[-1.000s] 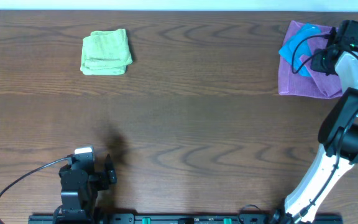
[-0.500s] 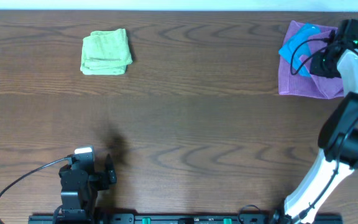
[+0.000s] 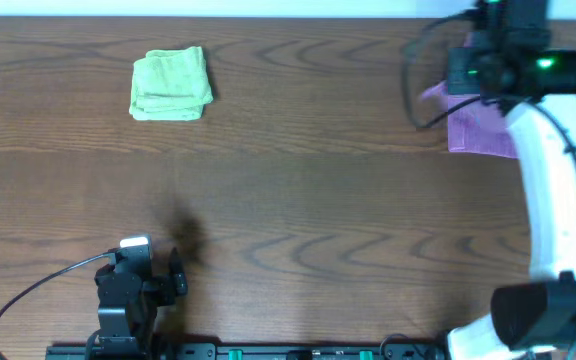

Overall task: Fold the cloth
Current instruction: 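Grasp the purple cloth with the right gripper and lift it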

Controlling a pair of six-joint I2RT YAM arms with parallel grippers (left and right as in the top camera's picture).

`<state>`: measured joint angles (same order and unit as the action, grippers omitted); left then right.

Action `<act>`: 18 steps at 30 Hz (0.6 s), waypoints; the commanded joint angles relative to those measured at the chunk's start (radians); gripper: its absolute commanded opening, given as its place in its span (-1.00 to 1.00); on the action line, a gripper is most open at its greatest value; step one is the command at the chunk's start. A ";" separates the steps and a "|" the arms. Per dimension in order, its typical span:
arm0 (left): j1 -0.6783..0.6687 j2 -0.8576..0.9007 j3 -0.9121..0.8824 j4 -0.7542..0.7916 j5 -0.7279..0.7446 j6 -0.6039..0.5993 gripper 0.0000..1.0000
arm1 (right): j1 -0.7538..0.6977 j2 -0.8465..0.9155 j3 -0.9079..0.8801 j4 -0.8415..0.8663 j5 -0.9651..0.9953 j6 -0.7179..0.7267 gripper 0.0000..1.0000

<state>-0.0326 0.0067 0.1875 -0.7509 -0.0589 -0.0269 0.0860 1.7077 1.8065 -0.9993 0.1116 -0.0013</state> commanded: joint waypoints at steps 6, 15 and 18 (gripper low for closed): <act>0.006 0.000 -0.014 -0.038 0.004 -0.003 0.90 | 0.278 -0.043 0.014 0.113 0.083 0.113 -0.97; 0.006 0.000 -0.014 -0.038 0.004 -0.003 0.90 | 0.434 -0.043 0.031 0.297 0.077 0.168 -0.97; 0.006 0.000 -0.014 -0.038 0.004 -0.003 0.90 | 0.458 -0.043 0.031 0.290 0.065 0.227 -0.97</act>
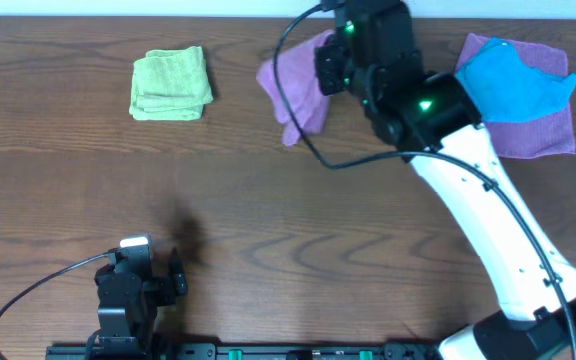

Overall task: Fold the cloth
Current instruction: 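Grasp the purple cloth with the right gripper and lift it, then drag the purple cloth left and lay it on the table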

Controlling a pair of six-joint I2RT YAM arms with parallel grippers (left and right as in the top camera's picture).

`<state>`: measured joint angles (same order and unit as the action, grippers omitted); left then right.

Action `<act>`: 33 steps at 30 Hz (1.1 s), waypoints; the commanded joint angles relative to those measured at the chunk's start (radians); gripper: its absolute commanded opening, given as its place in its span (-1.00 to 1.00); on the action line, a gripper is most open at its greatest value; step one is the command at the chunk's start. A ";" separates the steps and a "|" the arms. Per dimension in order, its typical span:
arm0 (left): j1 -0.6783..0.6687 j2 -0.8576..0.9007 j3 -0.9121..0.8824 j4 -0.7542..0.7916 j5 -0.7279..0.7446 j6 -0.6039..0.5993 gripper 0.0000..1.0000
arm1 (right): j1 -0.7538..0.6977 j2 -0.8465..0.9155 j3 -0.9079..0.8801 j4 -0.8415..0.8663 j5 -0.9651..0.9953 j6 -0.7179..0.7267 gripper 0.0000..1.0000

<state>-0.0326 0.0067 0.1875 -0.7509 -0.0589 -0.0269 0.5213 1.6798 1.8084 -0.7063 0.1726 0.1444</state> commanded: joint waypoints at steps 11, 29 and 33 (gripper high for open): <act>0.006 0.000 -0.014 -0.038 0.004 -0.003 0.90 | -0.054 -0.008 -0.027 -0.253 0.097 0.314 -0.97; 0.006 0.000 -0.014 -0.038 0.004 -0.003 0.90 | -0.030 -0.008 -0.272 -0.312 -0.171 0.320 -0.98; 0.006 0.000 -0.014 -0.038 0.004 -0.003 0.90 | -0.047 -0.008 -0.279 -0.294 0.079 0.376 -0.97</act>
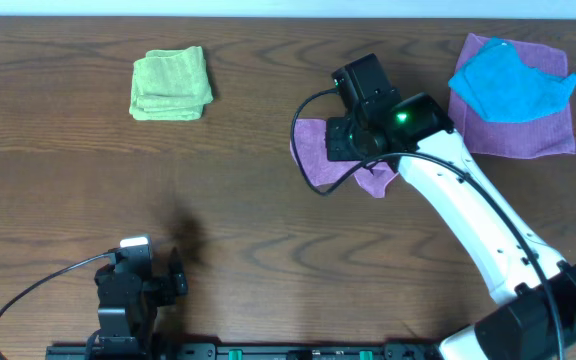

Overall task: Fold the cloth
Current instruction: 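Drag the purple cloth left and lay it on the table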

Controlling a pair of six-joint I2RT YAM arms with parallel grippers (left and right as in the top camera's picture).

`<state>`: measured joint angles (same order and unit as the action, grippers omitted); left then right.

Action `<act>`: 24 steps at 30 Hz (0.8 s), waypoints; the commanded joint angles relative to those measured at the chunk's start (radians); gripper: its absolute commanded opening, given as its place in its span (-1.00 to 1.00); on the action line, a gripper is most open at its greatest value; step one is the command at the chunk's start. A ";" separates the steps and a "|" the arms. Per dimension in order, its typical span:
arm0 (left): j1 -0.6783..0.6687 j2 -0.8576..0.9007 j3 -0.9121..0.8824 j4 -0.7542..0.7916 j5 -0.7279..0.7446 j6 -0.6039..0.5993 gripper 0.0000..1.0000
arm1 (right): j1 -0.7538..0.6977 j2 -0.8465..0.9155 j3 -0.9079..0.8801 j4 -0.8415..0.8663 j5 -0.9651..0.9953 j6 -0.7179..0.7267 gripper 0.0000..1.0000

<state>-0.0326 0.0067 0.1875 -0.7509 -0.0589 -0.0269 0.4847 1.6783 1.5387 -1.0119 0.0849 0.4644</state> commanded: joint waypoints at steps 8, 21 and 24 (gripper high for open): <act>0.006 0.000 -0.014 -0.038 0.003 -0.003 0.90 | -0.067 -0.006 -0.170 0.334 0.364 0.036 -0.97; 0.006 0.000 -0.014 -0.038 0.004 -0.003 0.90 | -0.174 -0.004 -0.356 0.969 0.465 0.024 -0.96; 0.006 0.000 -0.014 -0.038 0.004 -0.003 0.90 | -0.193 0.009 -0.356 1.048 0.465 0.024 -0.95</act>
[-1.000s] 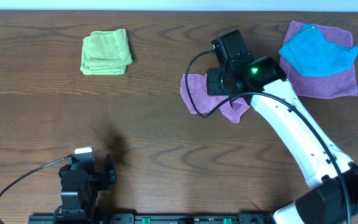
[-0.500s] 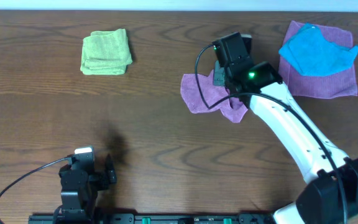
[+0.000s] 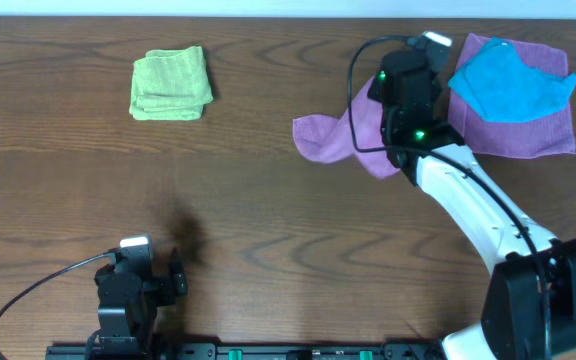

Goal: Fold the cloth

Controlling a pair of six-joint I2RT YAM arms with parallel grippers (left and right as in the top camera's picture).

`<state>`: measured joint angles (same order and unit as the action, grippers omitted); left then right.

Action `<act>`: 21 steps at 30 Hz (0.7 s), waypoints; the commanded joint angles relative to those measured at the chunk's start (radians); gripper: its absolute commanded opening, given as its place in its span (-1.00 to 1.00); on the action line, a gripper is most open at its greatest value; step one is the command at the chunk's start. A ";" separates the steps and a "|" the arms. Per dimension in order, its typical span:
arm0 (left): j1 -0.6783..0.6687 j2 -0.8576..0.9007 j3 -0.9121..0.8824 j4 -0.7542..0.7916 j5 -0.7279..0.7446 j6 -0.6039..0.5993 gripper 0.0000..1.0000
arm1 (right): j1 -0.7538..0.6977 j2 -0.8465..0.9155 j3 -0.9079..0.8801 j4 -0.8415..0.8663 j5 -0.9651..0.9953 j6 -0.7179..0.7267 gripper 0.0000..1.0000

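Note:
A purple cloth (image 3: pixel 328 140) lies crumpled on the brown table, right of the middle. Its right edge rises to the wrist of my right gripper (image 3: pixel 383 105), which hangs over that edge. The fingers are mostly hidden under the wrist, and the gripper looks shut on the cloth's edge. My left gripper (image 3: pixel 176 278) is parked at the front left, far from the cloth, with its fingers together and nothing in them.
A folded green cloth (image 3: pixel 171 85) sits at the back left. At the back right a blue cloth (image 3: pixel 508 78) lies on another purple cloth (image 3: pixel 533 135). The right arm's white link (image 3: pixel 478 215) slants across the right half of the table.
My right gripper has moved back and to the right, from the cloth's middle to its right edge. The cloth now spreads wider to the left, with its right edge lifted.
My right gripper was first at the pile in the back right corner. Then it held a purple cloth up at the back centre. Later that cloth lay bunched under it on the table, and it now sits spread out left of the gripper. The left arm stayed parked.

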<state>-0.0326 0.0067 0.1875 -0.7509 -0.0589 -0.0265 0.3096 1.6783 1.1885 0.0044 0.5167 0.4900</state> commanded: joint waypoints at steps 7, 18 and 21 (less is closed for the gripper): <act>0.006 0.000 -0.014 -0.038 0.004 -0.003 0.90 | -0.018 0.044 -0.006 0.053 0.032 -0.001 0.39; 0.006 0.000 -0.014 -0.038 0.004 -0.003 0.90 | -0.014 0.064 -0.006 0.045 0.030 -0.001 0.39; 0.006 0.000 -0.014 -0.038 0.004 -0.003 0.90 | -0.016 0.093 -0.006 0.063 0.045 -0.001 0.41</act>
<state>-0.0326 0.0067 0.1875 -0.7509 -0.0589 -0.0265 0.2913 1.7317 1.1881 0.0563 0.5358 0.4892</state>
